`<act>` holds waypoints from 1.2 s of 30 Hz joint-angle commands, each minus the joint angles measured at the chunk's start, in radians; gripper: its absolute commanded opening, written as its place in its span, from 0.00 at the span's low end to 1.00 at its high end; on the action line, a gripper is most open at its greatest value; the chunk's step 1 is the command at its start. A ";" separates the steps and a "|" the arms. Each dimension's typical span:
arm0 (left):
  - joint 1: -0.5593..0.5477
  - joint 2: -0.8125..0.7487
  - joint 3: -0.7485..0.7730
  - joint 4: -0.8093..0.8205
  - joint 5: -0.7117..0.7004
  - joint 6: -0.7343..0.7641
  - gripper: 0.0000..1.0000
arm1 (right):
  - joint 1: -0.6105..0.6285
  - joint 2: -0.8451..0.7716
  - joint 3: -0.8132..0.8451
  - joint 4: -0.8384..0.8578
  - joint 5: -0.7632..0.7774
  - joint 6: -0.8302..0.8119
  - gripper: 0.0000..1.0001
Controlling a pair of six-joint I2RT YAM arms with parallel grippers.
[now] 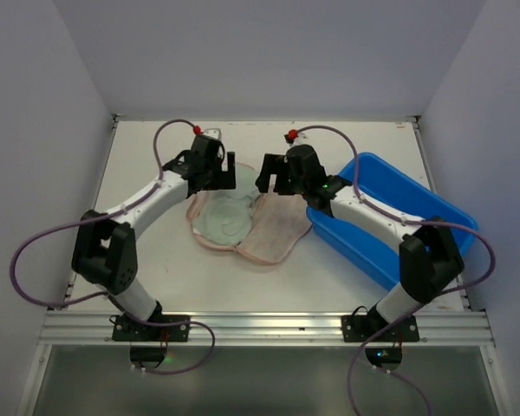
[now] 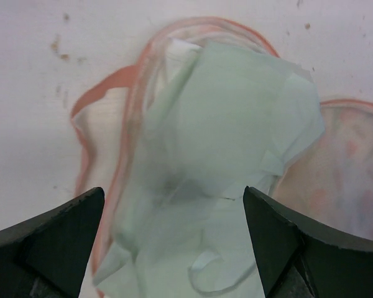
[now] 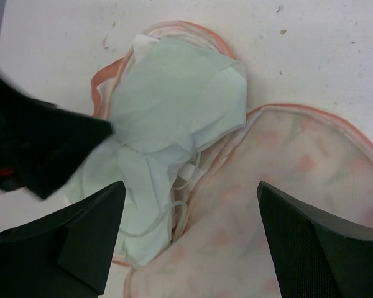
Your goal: Unzip the laundry bag and remove the bra
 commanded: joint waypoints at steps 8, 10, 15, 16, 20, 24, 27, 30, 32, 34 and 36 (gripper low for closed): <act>0.169 -0.393 -0.241 0.071 -0.040 0.073 0.97 | -0.013 0.337 0.262 0.037 0.050 0.040 0.88; 0.185 -0.445 -0.298 0.071 -0.051 0.097 0.97 | -0.017 0.382 0.309 0.022 0.053 0.042 0.88; 0.191 -0.597 -0.417 0.126 -0.152 0.151 0.97 | -0.022 0.505 0.397 -0.018 0.046 0.020 0.88; 0.191 -0.615 -0.437 0.145 -0.167 0.152 0.97 | -0.021 0.514 0.410 -0.021 0.041 0.017 0.88; 0.191 -0.659 -0.499 0.205 -0.187 0.148 0.97 | -0.022 0.551 0.429 -0.032 0.030 0.004 0.86; 0.192 -0.625 -0.487 0.190 -0.197 0.151 0.97 | -0.022 0.560 0.431 -0.034 0.016 -0.007 0.76; 0.191 -0.605 -0.482 0.179 -0.201 0.152 0.97 | -0.022 0.542 0.414 -0.024 0.012 -0.018 0.60; 0.191 -0.603 -0.481 0.177 -0.198 0.154 0.97 | -0.022 0.523 0.403 -0.017 0.006 -0.027 0.49; 0.191 -0.603 -0.481 0.179 -0.198 0.156 0.97 | -0.022 0.516 0.400 -0.015 0.009 -0.038 0.47; 0.191 -0.600 -0.482 0.179 -0.194 0.156 0.97 | -0.021 0.511 0.398 -0.014 0.004 -0.044 0.42; 0.191 -0.597 -0.482 0.177 -0.189 0.156 0.97 | -0.021 0.506 0.397 -0.015 0.007 -0.046 0.39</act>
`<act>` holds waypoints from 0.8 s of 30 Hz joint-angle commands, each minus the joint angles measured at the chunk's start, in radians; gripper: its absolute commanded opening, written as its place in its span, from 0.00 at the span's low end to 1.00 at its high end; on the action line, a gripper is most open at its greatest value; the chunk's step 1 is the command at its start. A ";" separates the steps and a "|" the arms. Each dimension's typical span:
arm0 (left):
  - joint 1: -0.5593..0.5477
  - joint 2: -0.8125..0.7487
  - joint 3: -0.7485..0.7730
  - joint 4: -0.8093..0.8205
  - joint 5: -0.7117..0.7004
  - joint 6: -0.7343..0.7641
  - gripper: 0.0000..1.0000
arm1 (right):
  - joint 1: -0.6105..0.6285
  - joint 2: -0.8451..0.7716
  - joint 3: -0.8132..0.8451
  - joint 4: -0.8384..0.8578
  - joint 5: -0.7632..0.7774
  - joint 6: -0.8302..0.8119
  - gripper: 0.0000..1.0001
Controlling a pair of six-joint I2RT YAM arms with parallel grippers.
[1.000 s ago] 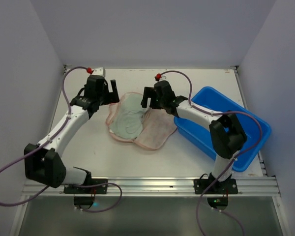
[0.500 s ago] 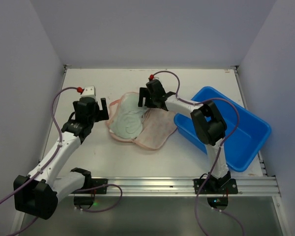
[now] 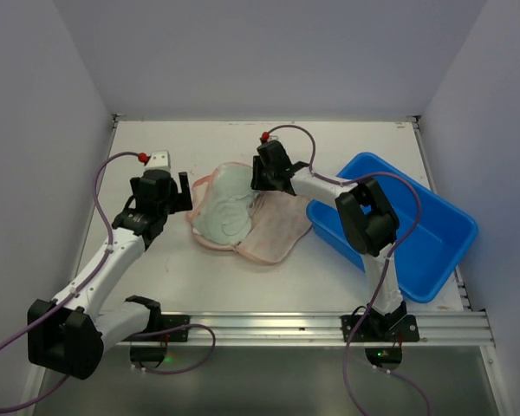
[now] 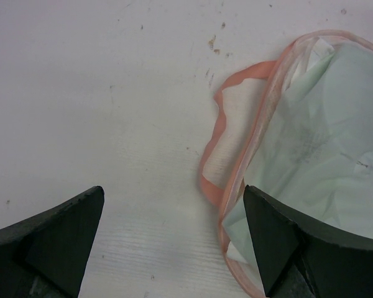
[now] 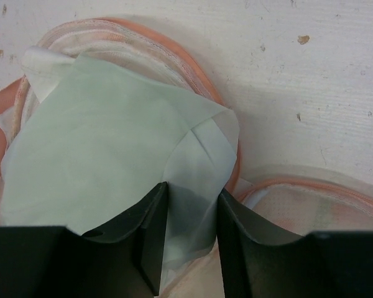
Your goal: Unzip the laundry bag and remove the bra
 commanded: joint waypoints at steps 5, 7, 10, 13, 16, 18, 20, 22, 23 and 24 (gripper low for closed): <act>0.008 0.012 0.011 0.041 -0.011 0.022 0.97 | 0.002 -0.073 0.011 0.012 0.003 -0.031 0.27; 0.008 0.013 0.010 0.041 -0.008 0.022 0.97 | 0.005 -0.082 0.010 0.009 0.011 -0.042 0.22; 0.008 0.016 0.011 0.038 -0.006 0.022 0.97 | 0.017 -0.102 0.008 0.008 0.040 -0.064 0.10; 0.008 0.019 0.013 0.035 -0.005 0.022 0.97 | 0.033 -0.127 0.013 0.002 0.055 -0.084 0.01; 0.008 0.022 0.014 0.033 -0.008 0.022 0.97 | 0.045 -0.158 0.022 -0.001 0.064 -0.102 0.00; 0.008 0.022 0.014 0.033 -0.009 0.022 0.97 | 0.053 -0.170 0.034 -0.008 0.063 -0.105 0.00; 0.009 0.024 0.014 0.030 -0.008 0.022 0.97 | 0.059 -0.190 0.039 -0.014 0.064 -0.114 0.00; 0.008 0.022 0.014 0.030 -0.009 0.022 0.97 | 0.069 -0.208 0.042 -0.014 0.070 -0.123 0.00; 0.008 0.022 0.016 0.030 -0.009 0.022 0.97 | 0.071 -0.214 0.041 -0.012 0.073 -0.128 0.00; 0.009 0.022 0.014 0.030 -0.009 0.022 0.97 | 0.077 -0.217 0.044 -0.012 0.080 -0.133 0.00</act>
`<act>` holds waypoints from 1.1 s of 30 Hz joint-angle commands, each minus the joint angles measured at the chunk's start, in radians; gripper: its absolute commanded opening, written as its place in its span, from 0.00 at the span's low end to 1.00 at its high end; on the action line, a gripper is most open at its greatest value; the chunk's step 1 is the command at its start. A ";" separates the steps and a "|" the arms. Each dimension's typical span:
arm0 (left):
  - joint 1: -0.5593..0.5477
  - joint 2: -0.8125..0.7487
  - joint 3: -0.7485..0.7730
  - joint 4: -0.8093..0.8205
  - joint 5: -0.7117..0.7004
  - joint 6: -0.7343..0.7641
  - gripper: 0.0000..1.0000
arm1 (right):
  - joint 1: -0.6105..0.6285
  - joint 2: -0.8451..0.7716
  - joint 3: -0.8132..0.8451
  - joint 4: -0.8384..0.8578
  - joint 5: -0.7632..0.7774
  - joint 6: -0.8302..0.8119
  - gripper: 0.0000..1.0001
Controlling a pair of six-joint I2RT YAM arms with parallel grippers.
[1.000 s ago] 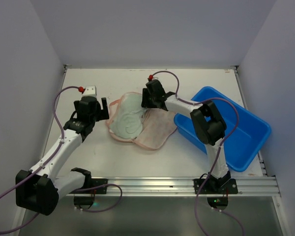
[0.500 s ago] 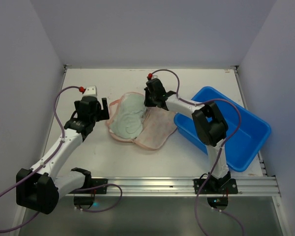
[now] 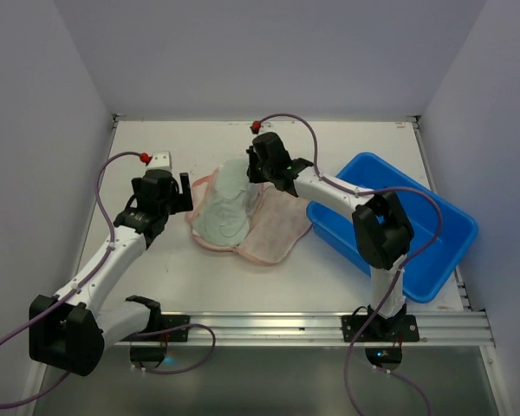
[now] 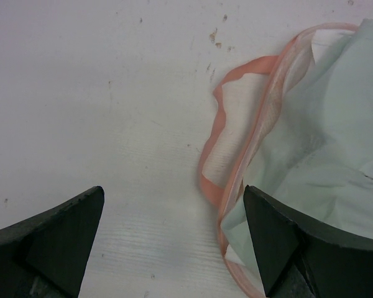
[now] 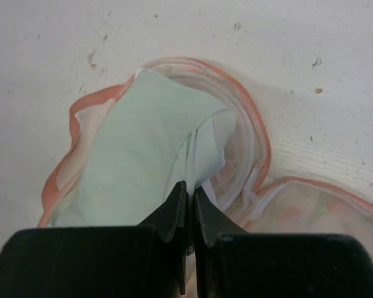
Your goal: Unzip the laundry bag and remove the bra
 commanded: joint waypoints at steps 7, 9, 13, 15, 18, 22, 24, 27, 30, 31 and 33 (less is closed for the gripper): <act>0.008 -0.002 0.014 0.027 -0.013 0.024 0.98 | 0.016 -0.059 0.009 -0.026 0.040 0.004 0.04; 0.008 -0.007 0.011 0.028 -0.022 0.024 0.98 | 0.022 -0.082 -0.022 -0.020 0.053 0.007 0.01; 0.008 -0.004 0.014 0.030 -0.013 0.024 0.98 | 0.028 -0.123 -0.004 -0.032 0.071 -0.039 0.02; 0.008 -0.004 0.016 0.028 -0.012 0.024 0.98 | 0.039 -0.133 0.030 -0.049 0.092 -0.060 0.04; 0.009 -0.010 0.014 0.027 -0.016 0.024 0.98 | 0.056 -0.130 0.051 -0.068 0.135 -0.086 0.07; 0.008 -0.025 0.007 0.031 -0.022 0.024 0.98 | 0.085 -0.146 0.050 -0.068 0.175 -0.117 0.06; 0.008 -0.025 0.007 0.033 -0.018 0.024 0.98 | 0.113 -0.150 0.057 -0.053 0.154 -0.151 0.09; 0.008 -0.018 0.010 0.033 -0.015 0.022 0.98 | 0.116 -0.102 0.091 -0.100 0.110 -0.119 0.12; 0.009 -0.013 0.008 0.030 -0.021 0.024 0.98 | 0.108 -0.058 0.056 -0.100 0.125 -0.058 0.16; 0.008 -0.012 0.008 0.030 -0.024 0.024 0.98 | 0.102 -0.050 0.045 -0.100 0.123 -0.038 0.18; 0.008 -0.013 0.005 0.030 -0.027 0.024 0.98 | 0.073 -0.033 0.012 -0.100 0.116 0.018 0.25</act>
